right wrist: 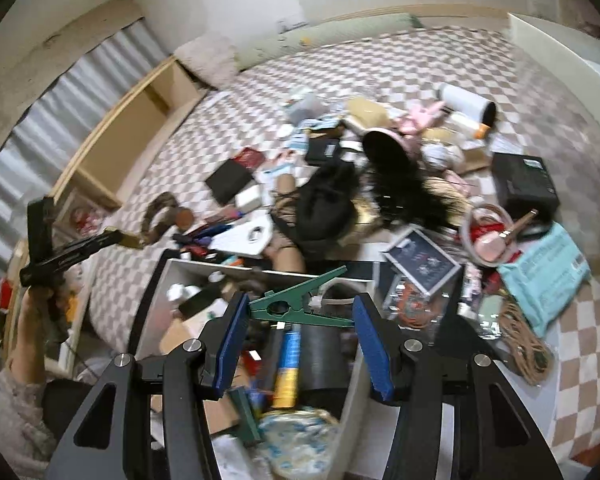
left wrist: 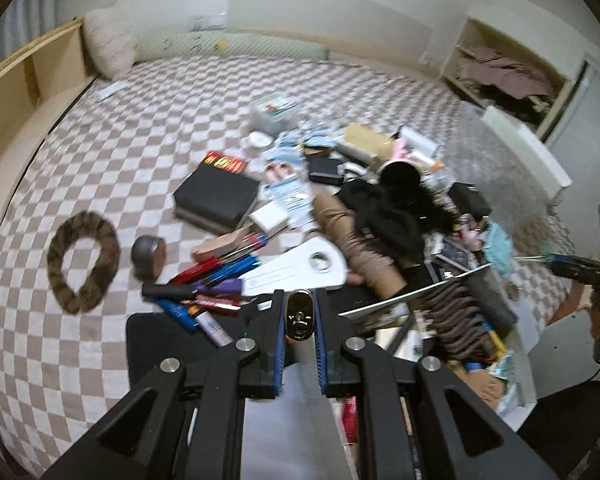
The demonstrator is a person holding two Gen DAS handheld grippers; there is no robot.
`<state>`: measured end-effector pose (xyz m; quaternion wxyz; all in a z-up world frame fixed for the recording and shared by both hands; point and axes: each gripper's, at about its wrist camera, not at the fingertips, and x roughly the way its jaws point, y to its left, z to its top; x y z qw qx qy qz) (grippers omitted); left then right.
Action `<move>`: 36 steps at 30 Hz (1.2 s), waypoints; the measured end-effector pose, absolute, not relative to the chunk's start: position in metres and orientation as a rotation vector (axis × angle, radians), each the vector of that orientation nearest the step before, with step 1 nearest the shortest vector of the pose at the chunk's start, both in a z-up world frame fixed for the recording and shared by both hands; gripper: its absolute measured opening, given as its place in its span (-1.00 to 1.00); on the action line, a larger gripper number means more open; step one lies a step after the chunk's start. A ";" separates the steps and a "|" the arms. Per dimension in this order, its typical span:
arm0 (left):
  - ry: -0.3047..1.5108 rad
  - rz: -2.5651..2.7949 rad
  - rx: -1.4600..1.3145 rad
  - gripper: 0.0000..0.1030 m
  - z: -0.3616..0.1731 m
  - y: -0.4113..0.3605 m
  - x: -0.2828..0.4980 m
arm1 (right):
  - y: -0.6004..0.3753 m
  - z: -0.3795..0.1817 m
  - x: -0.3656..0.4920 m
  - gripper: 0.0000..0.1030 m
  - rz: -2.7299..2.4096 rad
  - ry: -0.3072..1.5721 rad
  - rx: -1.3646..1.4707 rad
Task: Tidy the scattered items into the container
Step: 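Lift the gold lighter with the left gripper while the right carries the clothespin toward the box, then lower both held items into the white box and open both grippers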
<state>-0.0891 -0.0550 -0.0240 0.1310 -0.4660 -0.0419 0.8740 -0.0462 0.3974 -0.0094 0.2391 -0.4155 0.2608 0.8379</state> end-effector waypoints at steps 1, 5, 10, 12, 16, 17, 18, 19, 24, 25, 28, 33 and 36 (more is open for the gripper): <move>-0.118 2.529 -1.342 -0.75 -0.022 -0.051 -0.087 | 0.393 -0.008 -0.049 0.05 2.310 0.712 -1.142; -0.093 2.477 -1.314 -0.75 -0.018 -0.034 -0.079 | 0.376 -0.004 -0.058 0.05 2.372 0.703 -1.159; -0.046 2.383 -1.296 -0.75 -0.017 -0.006 -0.063 | 0.356 -0.005 -0.058 0.05 2.422 0.715 -1.198; -0.027 2.342 -1.290 -0.75 -0.017 0.006 -0.055 | 0.349 -0.008 -0.056 0.05 2.429 0.717 -1.220; 0.011 2.261 -1.276 -0.75 -0.016 0.030 -0.041 | 0.339 -0.016 -0.044 0.05 2.397 0.718 -1.252; 0.020 2.241 -1.273 -0.75 -0.016 0.036 -0.037 | 0.337 -0.019 -0.041 0.05 2.390 0.722 -1.264; 0.029 2.221 -1.269 -0.75 -0.016 0.042 -0.034 | 0.335 -0.021 -0.038 0.05 2.382 0.725 -1.275; 0.038 2.201 -1.265 -0.75 -0.016 0.048 -0.030 | 0.334 -0.023 -0.036 0.05 2.375 0.726 -1.287; 0.082 2.105 -1.254 -0.75 -0.018 0.077 -0.015 | 0.326 -0.037 -0.025 0.05 2.334 0.738 -1.356; 0.091 2.086 -1.252 -0.75 -0.019 0.082 -0.012 | 0.324 -0.040 -0.024 0.05 2.327 0.738 -1.374; 0.113 2.028 -1.256 -0.75 -0.022 0.099 -0.004 | 0.319 -0.049 -0.022 0.05 2.302 0.720 -1.433; 0.144 1.938 -1.278 -0.75 -0.032 0.119 0.007 | 0.321 -0.065 -0.020 0.58 2.219 0.701 -1.521; 0.163 1.886 -1.293 -0.75 -0.040 0.129 0.014 | 0.324 -0.066 -0.015 0.75 2.197 0.701 -1.515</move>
